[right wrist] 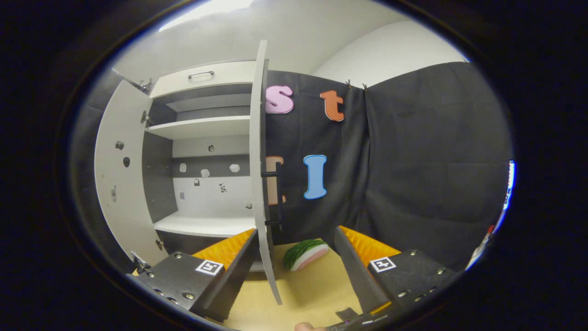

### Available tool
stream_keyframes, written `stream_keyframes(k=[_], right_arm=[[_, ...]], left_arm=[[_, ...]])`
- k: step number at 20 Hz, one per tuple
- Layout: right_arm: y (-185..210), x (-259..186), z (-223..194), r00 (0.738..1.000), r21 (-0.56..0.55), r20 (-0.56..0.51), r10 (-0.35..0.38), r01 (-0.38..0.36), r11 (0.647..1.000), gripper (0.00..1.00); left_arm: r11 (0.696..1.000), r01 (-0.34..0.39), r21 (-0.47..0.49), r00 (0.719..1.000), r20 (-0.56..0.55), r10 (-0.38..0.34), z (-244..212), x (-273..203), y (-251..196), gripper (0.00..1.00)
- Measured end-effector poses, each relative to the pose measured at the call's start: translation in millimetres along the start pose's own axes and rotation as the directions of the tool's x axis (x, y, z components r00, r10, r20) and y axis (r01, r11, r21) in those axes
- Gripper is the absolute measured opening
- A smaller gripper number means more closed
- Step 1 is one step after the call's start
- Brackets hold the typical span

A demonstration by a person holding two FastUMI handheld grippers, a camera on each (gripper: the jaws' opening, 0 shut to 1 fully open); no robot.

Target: Grasp the bottle in the cabinet with the left hand and place it on the coaster, then close the right door with the right hand and the left door with the left hand.

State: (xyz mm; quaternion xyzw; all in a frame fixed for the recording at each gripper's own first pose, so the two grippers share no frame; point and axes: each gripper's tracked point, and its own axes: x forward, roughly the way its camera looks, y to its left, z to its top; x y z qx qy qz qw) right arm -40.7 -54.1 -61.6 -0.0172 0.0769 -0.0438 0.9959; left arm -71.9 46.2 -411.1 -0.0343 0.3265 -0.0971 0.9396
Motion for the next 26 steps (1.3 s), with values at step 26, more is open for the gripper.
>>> stream_keyframes(k=[26], right_arm=[[-5.9, 18.3, -15.1, 1.000, 0.022, -0.018, 0.013, -0.012, 1.000, 1.00]], left_arm=[[0.998, -0.049, 0.044, 0.927, 0.373, 0.029, 195.0, -99.6, -23.3, 0.83]])
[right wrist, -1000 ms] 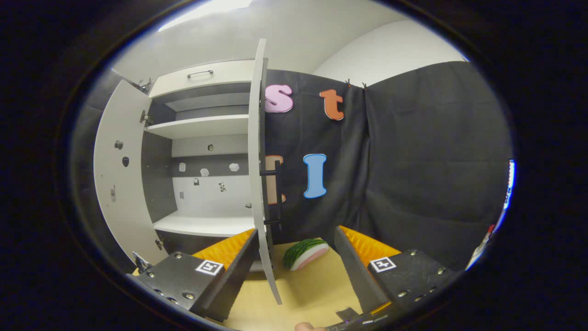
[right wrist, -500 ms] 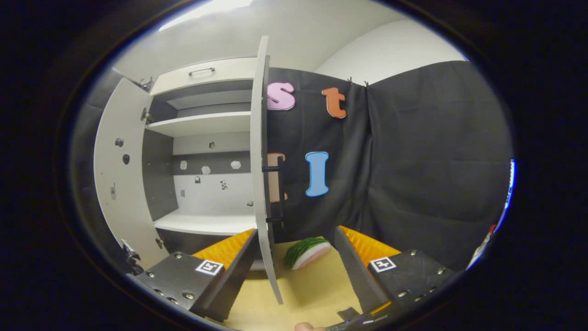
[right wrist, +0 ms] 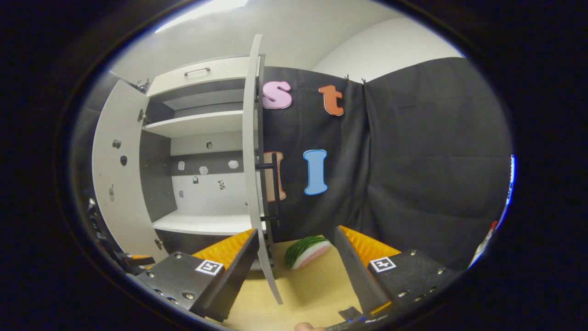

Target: Grasp the bottle in the cabinet with the left hand and place it on the coaster, then close the right door with the right hand and the left door with the left hand.

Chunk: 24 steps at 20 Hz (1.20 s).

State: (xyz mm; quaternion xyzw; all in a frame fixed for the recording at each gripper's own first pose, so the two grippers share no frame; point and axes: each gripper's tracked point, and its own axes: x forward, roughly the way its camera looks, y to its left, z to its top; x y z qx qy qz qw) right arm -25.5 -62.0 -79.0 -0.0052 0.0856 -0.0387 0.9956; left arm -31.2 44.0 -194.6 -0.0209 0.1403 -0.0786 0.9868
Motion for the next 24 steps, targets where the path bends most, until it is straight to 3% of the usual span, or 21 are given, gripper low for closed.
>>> stream_keyframes(k=[6, 11, 13, 17, 18, 19, 24], right_arm=[[-5.9, 20.7, 10.8, 1.000, -0.029, 0.021, 0.012, -0.012, 1.000, 1.00], [-5.0, 43.7, 26.6, 0.998, -0.038, 0.050, 0.036, -0.034, 0.999, 1.00], [1.4, 52.8, 34.4, 0.996, -0.049, 0.066, 0.053, -0.050, 0.998, 1.00], [14.0, 68.7, 51.7, 0.992, -0.074, 0.100, 0.073, -0.065, 0.995, 1.00], [14.2, 69.0, 53.2, 0.992, -0.088, 0.105, 0.072, -0.062, 0.994, 1.00], [16.5, 68.6, 54.5, 0.991, -0.101, 0.109, 0.084, -0.073, 0.992, 0.99], [45.2, 69.1, 51.3, 0.978, -0.083, 0.077, 0.192, -0.186, 0.979, 0.98]], left_arm=[[0.993, -0.113, -0.026, 0.976, 0.184, 0.116, 104.4, -32.2, 22.2, 0.87], [0.966, -0.252, -0.052, 0.942, 0.216, 0.257, 137.1, -71.7, 58.7, 0.96], [0.955, -0.291, -0.066, 0.925, 0.236, 0.298, 142.9, -85.3, 70.7, 0.93], [0.923, -0.379, -0.070, 0.893, 0.236, 0.384, 138.5, -109.4, 96.6, 0.96], [0.914, -0.398, -0.074, 0.886, 0.229, 0.404, 134.8, -113.8, 101.9, 0.93], [0.908, -0.412, -0.080, 0.880, 0.223, 0.419, 132.3, -118.8, 106.4, 0.96], [0.890, -0.441, -0.113, 0.865, 0.212, 0.455, 129.1, -132.0, 119.5, 0.93]])
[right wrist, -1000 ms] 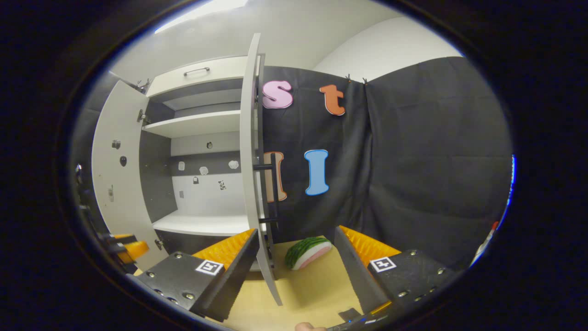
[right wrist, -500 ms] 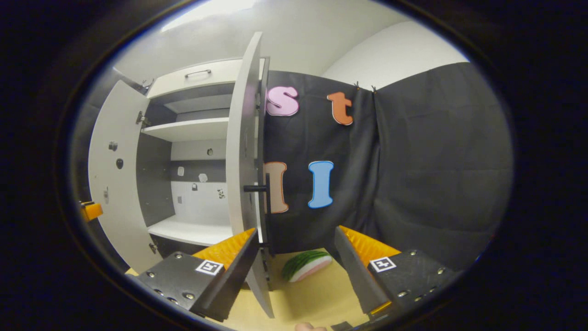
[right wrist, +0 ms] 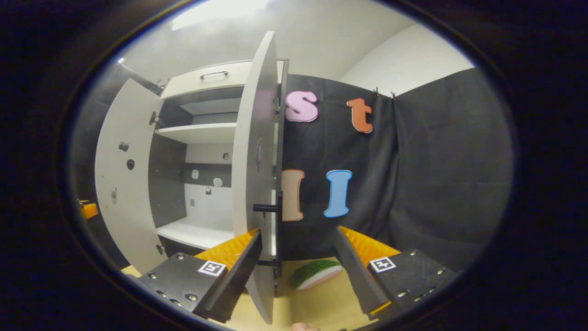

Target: Grasp the bottle in the cabinet with the left hand and place it on the coaster, then close the right door with the right hand and the left door with the left hand.

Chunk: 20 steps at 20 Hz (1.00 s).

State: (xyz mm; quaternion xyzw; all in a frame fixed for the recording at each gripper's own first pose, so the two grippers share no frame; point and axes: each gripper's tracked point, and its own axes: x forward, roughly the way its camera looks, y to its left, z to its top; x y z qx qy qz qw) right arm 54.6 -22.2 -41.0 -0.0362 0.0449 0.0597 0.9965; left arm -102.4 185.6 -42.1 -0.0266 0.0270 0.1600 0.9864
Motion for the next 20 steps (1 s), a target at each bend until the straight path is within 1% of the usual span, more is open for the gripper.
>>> stream_keyframes(k=[1, 2, 3, 4, 5, 6, 7, 8, 9, 10, 11, 12, 13, 14, 15, 16, 18, 19, 20], right_arm=[[8.3, 1.0, 1.1, 1.000, -0.004, 0.002, 0.019, -0.019, 1.000, 0.98], [18.9, 2.6, 0.7, 0.999, -0.010, 0.002, 0.042, -0.042, 0.999, 0.98], [30.1, 4.7, 1.2, 0.998, -0.015, 0.001, 0.069, -0.069, 0.997, 0.98], [41.7, 7.0, 0.8, 0.995, -0.018, 0.000, 0.099, -0.099, 0.995, 0.98], [54.0, 10.5, 1.2, 0.992, -0.016, 0.000, 0.129, -0.129, 0.992, 0.98], [65.1, 14.4, 1.1, 0.987, -0.014, -0.002, 0.158, -0.158, 0.987, 0.98], [76.1, 18.9, 0.3, 0.983, -0.011, -0.004, 0.183, -0.183, 0.983, 0.98], [86.8, 20.2, -0.4, 0.979, -0.010, -0.006, 0.203, -0.203, 0.979, 0.98], [95.8, 23.3, -0.8, 0.975, -0.012, -0.006, 0.223, -0.223, 0.975, 0.98], [105.2, 28.9, -0.4, 0.970, -0.012, -0.008, 0.244, -0.244, 0.970, 0.98], [114.5, 33.2, -1.5, 0.964, -0.011, -0.011, 0.265, -0.266, 0.964, 0.98], [124.9, 38.2, -3.5, 0.958, -0.009, -0.016, 0.285, -0.285, 0.958, 0.98], [132.5, 43.7, -6.6, 0.954, -0.008, -0.022, 0.300, -0.300, 0.954, 0.98], [139.5, 49.1, -8.2, 0.950, -0.016, -0.027, 0.310, -0.310, 0.951, 0.98], [140.0, 54.6, -8.7, 0.952, -0.032, -0.029, 0.304, -0.304, 0.952, 0.98], [140.2, 60.8, -8.4, 0.955, -0.053, -0.028, 0.296, -0.297, 0.953, 0.98], [157.3, 67.5, -10.1, 0.943, -0.054, -0.029, 0.333, -0.334, 0.941, 0.98], [163.3, 70.7, -10.2, 0.939, -0.060, -0.026, 0.343, -0.344, 0.937, 1.00], [167.3, 75.5, -10.2, 0.935, -0.068, -0.023, 0.353, -0.354, 0.933, 1.00]], left_arm=[[1.000, -0.003, -0.008, 1.000, 0.002, 0.003, 1.8, 0.4, 1.0, 0.97], [1.000, -0.005, -0.019, 1.000, 0.002, 0.005, 2.6, 1.1, 0.9, 0.93], [1.000, -0.005, -0.028, 1.000, 0.001, 0.005, 3.0, 2.4, 0.8, 0.93], [0.999, -0.006, -0.034, 1.000, 0.001, 0.006, 2.3, 5.6, 0.9, 0.96], [0.999, -0.010, -0.037, 1.000, 0.001, 0.010, 1.6, 7.6, 2.1, 0.96], [0.999, -0.015, -0.036, 1.000, -0.001, 0.015, -0.1, 8.6, 3.8, 0.94], [0.999, -0.023, -0.032, 1.000, -0.004, 0.023, -1.3, 7.6, 7.1, 0.96], [0.999, -0.035, -0.025, 0.999, -0.008, 0.035, -6.0, 13.1, 10.4, 0.93], [0.999, -0.049, -0.019, 0.999, -0.008, 0.049, -8.0, 14.3, 13.6, 0.96], [0.998, -0.063, -0.014, 0.998, -0.006, 0.063, -9.9, 15.5, 18.7, 0.93], [0.997, -0.080, -0.010, 0.997, -0.006, 0.080, -9.4, 13.1, 25.4, 0.96], [0.995, -0.096, -0.005, 0.995, -0.007, 0.096, -7.9, 5.1, 33.2, 0.96], [0.994, -0.114, 0.000, 0.994, -0.008, 0.114, -6.8, 2.3, 40.4, 0.93], [0.991, -0.132, 0.003, 0.991, -0.007, 0.132, -6.7, 1.4, 46.4, 0.93], [0.989, -0.149, 0.003, 0.989, -0.003, 0.149, -6.2, 1.5, 52.0, 0.96], [0.987, -0.162, 0.000, 0.987, 0.001, 0.162, -6.1, 2.8, 54.8, 0.96], [0.984, -0.178, -0.012, 0.984, 0.005, 0.178, -5.7, 4.0, 58.0, 0.96], [0.983, -0.183, -0.015, 0.983, 0.006, 0.183, -5.1, 4.6, 58.8, 1.00], [0.982, -0.191, -0.017, 0.982, 0.007, 0.191, -4.7, 4.6, 60.3, 0.96]])
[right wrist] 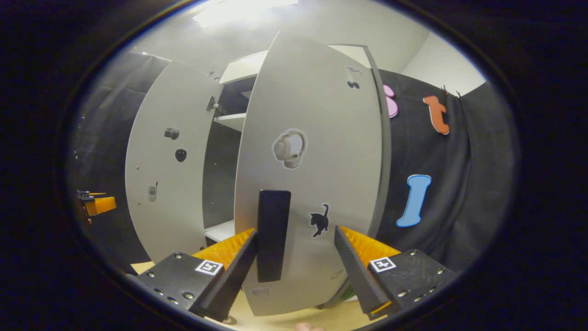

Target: Grasp the bottle in the cabinet with the left hand and place it on the coaster, then close the right door with the right hand and the left door with the left hand.

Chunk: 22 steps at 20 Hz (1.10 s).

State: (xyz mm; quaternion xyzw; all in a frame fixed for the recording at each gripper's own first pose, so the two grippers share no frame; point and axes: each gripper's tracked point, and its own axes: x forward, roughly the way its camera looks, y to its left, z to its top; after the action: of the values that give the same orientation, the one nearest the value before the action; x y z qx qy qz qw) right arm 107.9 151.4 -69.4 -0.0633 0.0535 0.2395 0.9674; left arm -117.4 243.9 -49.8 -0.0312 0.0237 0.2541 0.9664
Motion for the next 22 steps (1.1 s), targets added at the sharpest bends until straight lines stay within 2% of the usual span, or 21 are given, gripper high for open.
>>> stream_keyframes(k=[2, 4, 6, 9, 10, 11, 13, 14, 16, 19, 20, 22], right_arm=[[3.9, 8.1, 1.0, 1.000, -0.006, 0.011, 0.013, -0.013, 1.000, 1.00], [8.0, 14.3, 0.2, 1.000, 0.000, 0.019, 0.024, -0.024, 1.000, 1.00], [10.7, 20.0, -0.1, 0.999, 0.009, 0.026, 0.032, -0.032, 0.999, 1.00], [14.5, 28.7, 0.0, 0.999, 0.010, 0.035, 0.036, -0.036, 0.999, 1.00], [15.1, 31.5, -0.6, 0.999, 0.011, 0.036, 0.035, -0.036, 0.999, 1.00], [16.5, 34.6, -0.6, 0.999, 0.014, 0.032, 0.036, -0.036, 0.999, 1.00], [19.0, 43.0, -2.9, 0.999, 0.022, 0.023, 0.038, -0.038, 0.999, 1.00], [20.2, 46.7, -3.8, 0.999, 0.026, 0.017, 0.037, -0.037, 0.999, 0.98], [22.1, 53.8, -5.9, 1.000, 0.025, 0.009, 0.026, -0.026, 0.999, 1.00], [23.8, 64.4, -7.7, 1.000, 0.003, 0.002, -0.002, 0.002, 1.000, 1.00], [24.5, 67.3, -9.1, 1.000, 0.000, -0.003, -0.010, 0.010, 1.000, 1.00], [25.6, 70.8, -10.3, 1.000, 0.011, -0.010, -0.022, 0.022, 1.000, 1.00]], left_arm=[[1.000, -0.010, 0.000, 1.000, 0.004, 0.010, 0.6, 0.3, 0.4, 0.93], [1.000, -0.014, 0.004, 1.000, 0.005, 0.014, -0.2, 0.5, 0.8, 0.96], [1.000, -0.019, 0.015, 1.000, 0.003, 0.019, -0.9, 1.8, 1.6, 0.93], [0.999, -0.037, 0.030, 0.999, 0.000, 0.037, -1.7, 4.4, 4.5, 0.93], [0.999, -0.044, 0.032, 0.999, 0.000, 0.044, -3.4, 5.0, 5.6, 0.96], [0.998, -0.050, 0.032, 0.999, 0.000, 0.050, -3.6, 6.0, 7.4, 0.93], [0.998, -0.064, 0.025, 0.998, 0.000, 0.064, -3.9, 7.9, 14.5, 0.96], [0.997, -0.070, 0.020, 0.998, -0.001, 0.070, -4.4, 8.4, 16.9, 0.96], [0.996, -0.083, 0.018, 0.997, -0.003, 0.083, -5.5, 8.4, 22.5, 0.93], [0.993, -0.110, 0.034, 0.994, -0.007, 0.110, -4.0, 8.7, 37.9, 0.93], [0.992, -0.118, 0.041, 0.993, -0.005, 0.119, -3.4, 8.4, 43.7, 0.97], [0.990, -0.130, 0.049, 0.991, -0.001, 0.130, -2.0, 8.3, 52.1, 0.97]])
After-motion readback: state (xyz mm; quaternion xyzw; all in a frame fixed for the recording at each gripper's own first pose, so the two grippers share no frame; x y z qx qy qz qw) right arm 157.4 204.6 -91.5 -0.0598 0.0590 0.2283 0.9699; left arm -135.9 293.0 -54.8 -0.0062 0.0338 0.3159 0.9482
